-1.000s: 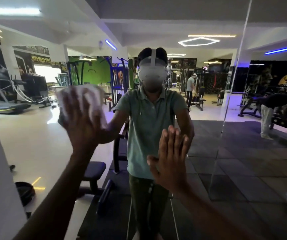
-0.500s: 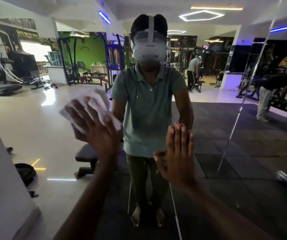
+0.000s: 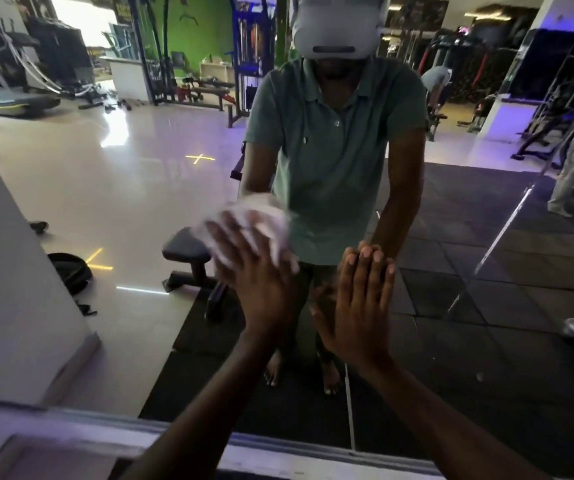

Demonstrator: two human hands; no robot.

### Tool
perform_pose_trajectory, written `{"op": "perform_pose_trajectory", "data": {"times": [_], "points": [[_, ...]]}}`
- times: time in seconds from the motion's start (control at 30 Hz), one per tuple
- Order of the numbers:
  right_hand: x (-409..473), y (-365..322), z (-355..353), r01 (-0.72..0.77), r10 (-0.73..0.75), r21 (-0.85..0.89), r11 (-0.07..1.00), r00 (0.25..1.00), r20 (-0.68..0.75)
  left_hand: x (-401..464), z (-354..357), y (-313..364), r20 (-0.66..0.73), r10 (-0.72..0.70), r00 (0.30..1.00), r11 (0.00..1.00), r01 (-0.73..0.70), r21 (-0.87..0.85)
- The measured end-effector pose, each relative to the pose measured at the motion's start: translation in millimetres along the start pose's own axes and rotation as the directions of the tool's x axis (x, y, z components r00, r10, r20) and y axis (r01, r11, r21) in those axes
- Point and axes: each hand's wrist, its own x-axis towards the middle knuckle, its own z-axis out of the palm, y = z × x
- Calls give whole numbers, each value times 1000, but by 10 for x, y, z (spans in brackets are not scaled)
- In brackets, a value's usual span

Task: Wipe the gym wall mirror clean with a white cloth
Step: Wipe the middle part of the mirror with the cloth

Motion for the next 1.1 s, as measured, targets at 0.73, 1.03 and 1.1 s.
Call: {"op": "perform_pose_trajectory", "data": {"times": [0.73, 1.03, 1.1], "points": [[-494, -70, 304, 11, -14, 61, 998, 998, 55, -23, -40, -436, -202, -548, 811, 836, 528, -149], [-582, 29, 390, 76, -77, 44, 996, 996, 33, -420, -139, -960, 5, 91, 996, 956, -89, 279], [-607, 92, 405, 107, -107, 30, 994, 994, 23, -457, -121, -1003, -125, -194, 973, 961, 214, 173]]}}
